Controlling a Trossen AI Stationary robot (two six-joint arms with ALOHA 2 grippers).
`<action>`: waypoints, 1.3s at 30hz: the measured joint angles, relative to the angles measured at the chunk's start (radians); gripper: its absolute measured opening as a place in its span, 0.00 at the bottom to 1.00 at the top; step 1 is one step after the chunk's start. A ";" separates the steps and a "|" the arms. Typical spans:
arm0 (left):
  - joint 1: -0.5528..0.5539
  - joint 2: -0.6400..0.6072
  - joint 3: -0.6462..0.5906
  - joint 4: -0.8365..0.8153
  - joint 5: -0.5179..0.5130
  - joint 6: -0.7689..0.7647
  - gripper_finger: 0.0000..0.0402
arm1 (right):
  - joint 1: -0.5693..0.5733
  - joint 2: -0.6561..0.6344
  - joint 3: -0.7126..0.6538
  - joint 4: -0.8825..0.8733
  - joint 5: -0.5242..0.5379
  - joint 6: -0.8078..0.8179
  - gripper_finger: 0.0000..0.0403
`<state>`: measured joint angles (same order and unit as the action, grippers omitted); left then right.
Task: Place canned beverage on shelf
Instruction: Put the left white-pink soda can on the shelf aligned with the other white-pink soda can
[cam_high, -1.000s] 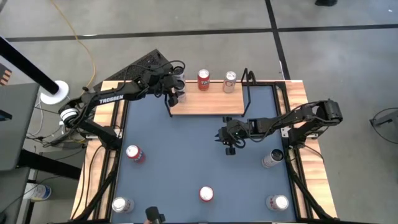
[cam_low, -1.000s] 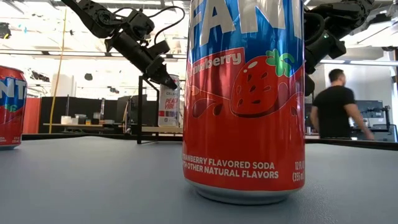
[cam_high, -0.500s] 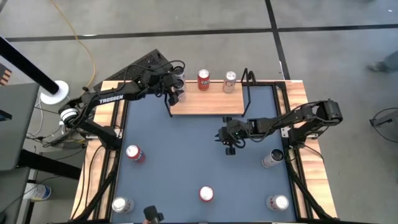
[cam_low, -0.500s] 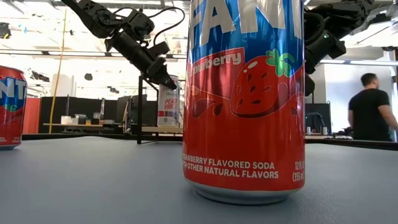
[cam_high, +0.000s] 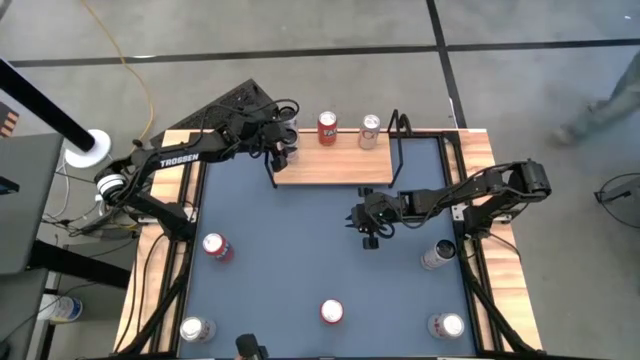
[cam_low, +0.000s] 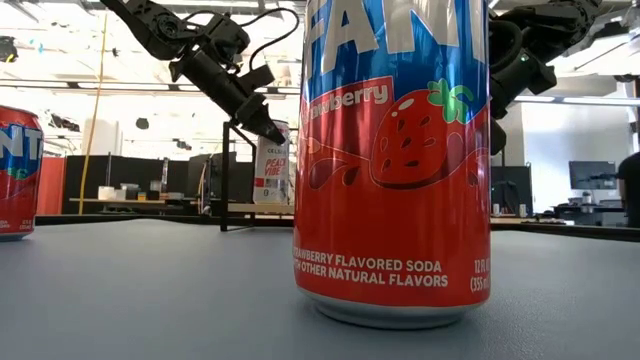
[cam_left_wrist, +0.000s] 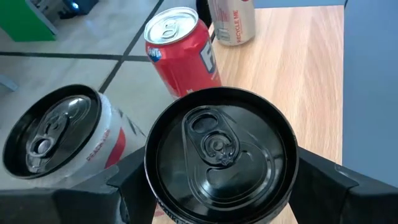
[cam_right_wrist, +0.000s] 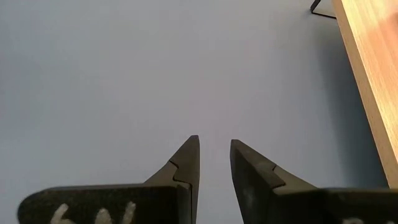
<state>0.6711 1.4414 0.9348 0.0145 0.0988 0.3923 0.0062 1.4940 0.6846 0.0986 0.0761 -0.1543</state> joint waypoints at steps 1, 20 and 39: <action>-0.003 0.000 0.000 0.001 0.000 0.000 0.67 | 0.000 0.000 0.000 0.000 0.000 0.000 0.24; -0.008 0.000 0.000 0.005 0.055 0.030 0.67 | 0.000 0.000 0.000 0.000 0.000 -0.003 0.24; 0.013 0.002 0.000 0.002 0.053 0.066 0.89 | 0.000 0.000 0.000 0.000 0.000 -0.003 0.24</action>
<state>0.6838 1.4437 0.9348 0.0168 0.1522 0.4585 0.0059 1.4940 0.6846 0.0982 0.0759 -0.1574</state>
